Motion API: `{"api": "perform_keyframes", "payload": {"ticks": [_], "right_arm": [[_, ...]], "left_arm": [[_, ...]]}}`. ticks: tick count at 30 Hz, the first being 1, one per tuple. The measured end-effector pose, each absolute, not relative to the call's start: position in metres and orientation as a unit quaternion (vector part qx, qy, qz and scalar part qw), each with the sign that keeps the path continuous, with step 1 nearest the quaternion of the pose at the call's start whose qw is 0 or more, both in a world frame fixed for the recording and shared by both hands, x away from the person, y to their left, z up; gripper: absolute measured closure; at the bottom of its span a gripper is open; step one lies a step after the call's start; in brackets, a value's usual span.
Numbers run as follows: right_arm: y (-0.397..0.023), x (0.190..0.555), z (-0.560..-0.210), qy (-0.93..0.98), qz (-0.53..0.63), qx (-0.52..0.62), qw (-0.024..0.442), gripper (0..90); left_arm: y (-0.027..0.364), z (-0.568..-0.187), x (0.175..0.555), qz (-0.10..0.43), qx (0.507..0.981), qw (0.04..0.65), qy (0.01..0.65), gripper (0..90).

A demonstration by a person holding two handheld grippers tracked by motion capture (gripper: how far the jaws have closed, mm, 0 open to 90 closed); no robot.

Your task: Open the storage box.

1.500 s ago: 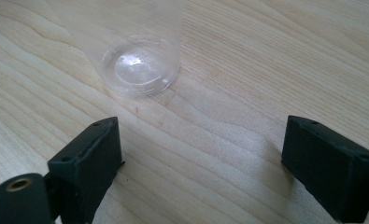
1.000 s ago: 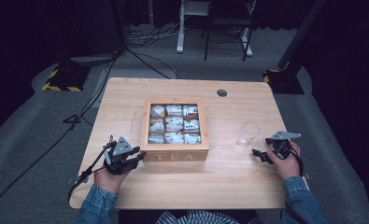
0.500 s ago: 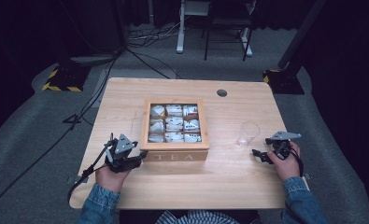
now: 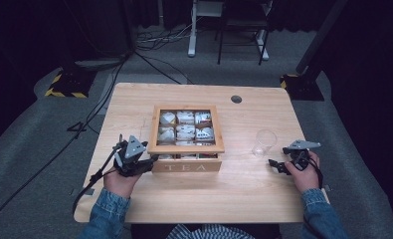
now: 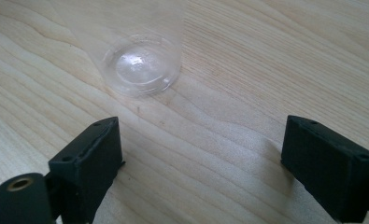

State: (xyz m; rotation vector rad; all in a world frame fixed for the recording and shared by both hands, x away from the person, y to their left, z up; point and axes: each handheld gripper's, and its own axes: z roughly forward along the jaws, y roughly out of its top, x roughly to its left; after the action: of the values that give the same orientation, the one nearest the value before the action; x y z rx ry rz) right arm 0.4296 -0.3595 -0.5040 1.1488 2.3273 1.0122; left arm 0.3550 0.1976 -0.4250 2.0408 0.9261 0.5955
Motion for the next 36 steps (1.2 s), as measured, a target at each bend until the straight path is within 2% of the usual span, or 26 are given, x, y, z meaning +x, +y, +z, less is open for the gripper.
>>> {"api": "perform_keyframes", "payload": {"ticks": [5, 11, 14, 19, 36], "right_arm": [[-0.359, 0.43, -0.504, 0.822, 0.358, 0.406, 0.177, 12.7], [-0.359, 0.43, -0.504, 0.822, 0.357, 0.406, 0.177, 12.7], [-0.359, 0.43, -0.504, 0.822, 0.358, 0.406, 0.177, 12.7], [-0.359, 0.43, -0.504, 0.822, 0.358, 0.406, 0.177, 12.7], [-0.359, 0.43, -0.504, 0.822, 0.358, 0.406, 0.177, 12.7]], "left_arm": [[0.203, -0.418, 0.361, 0.216, 0.801, 0.422, 0.365, 41.6], [0.202, -0.407, 0.363, 0.225, 0.802, 0.418, 0.362, 41.7], [0.205, -0.402, 0.368, 0.206, 0.801, 0.428, 0.364, 41.6], [0.202, -0.394, 0.37, 0.213, 0.807, 0.416, 0.362, 41.3], [0.201, -0.365, 0.389, 0.213, 0.788, 0.438, 0.377, 40.1]]}}
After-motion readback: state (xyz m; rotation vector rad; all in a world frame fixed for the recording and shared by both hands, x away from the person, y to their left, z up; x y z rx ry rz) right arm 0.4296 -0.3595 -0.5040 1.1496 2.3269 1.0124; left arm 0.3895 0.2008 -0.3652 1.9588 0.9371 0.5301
